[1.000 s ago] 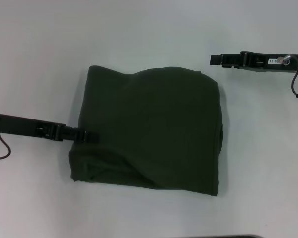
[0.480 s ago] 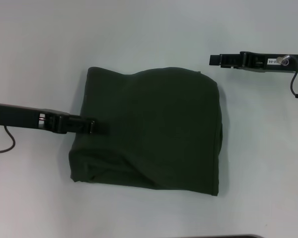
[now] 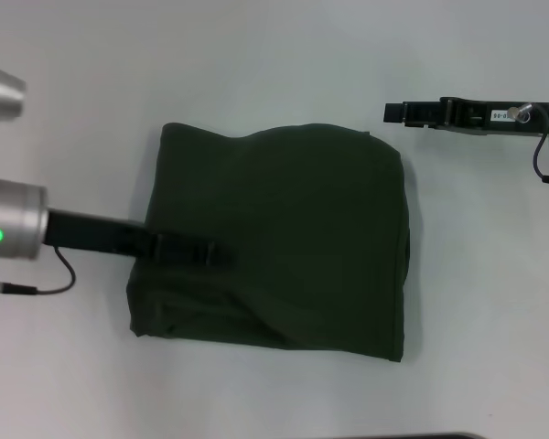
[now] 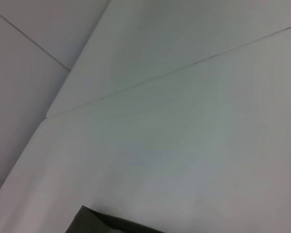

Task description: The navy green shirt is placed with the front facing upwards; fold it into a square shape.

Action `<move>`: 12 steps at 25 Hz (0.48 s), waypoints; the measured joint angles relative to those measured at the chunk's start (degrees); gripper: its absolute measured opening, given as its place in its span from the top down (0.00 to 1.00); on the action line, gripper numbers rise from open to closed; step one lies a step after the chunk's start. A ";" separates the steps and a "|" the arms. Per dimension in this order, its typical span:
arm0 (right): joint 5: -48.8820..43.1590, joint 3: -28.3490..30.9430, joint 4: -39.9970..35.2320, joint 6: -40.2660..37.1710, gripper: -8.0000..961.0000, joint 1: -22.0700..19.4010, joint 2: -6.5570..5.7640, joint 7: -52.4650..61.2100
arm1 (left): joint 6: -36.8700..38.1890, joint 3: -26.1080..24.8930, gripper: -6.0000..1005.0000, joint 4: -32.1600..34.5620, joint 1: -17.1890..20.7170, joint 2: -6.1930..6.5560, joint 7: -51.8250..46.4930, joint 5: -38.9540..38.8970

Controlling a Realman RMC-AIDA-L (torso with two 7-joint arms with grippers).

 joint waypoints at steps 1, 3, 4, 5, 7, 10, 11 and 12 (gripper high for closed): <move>0.00 0.00 0.00 -0.01 0.40 0.00 0.00 0.00 | -1.05 0.81 0.30 0.70 -0.14 -0.02 -0.09 0.20; 0.00 0.00 0.00 -0.02 0.40 0.00 0.00 0.00 | -2.78 2.04 0.30 1.77 -0.35 -0.09 -0.19 0.42; 0.00 0.00 0.00 -0.03 0.40 0.00 0.01 -0.01 | -3.26 2.36 0.30 2.00 -0.38 -0.17 -0.19 0.45; 0.00 0.00 0.00 -0.05 0.40 0.00 0.03 -0.02 | -3.53 2.52 0.30 2.11 -0.38 -0.22 -0.19 0.46; 0.00 0.00 0.00 -0.09 0.40 0.02 0.07 -0.06 | -3.76 2.54 0.30 2.13 -0.38 -0.30 -0.18 0.46; 0.00 -0.06 0.00 -0.12 0.40 0.10 0.08 -0.08 | -2.85 2.16 0.30 1.93 -0.36 -0.30 -0.01 0.19; 0.00 -0.06 0.00 -0.12 0.40 0.13 0.08 -0.08 | -2.85 2.16 0.30 1.93 -0.36 -0.30 -0.01 0.19; 0.00 -0.06 0.00 -0.12 0.40 0.15 0.08 -0.09 | -1.01 1.66 0.30 1.20 -0.34 -0.27 0.06 -0.20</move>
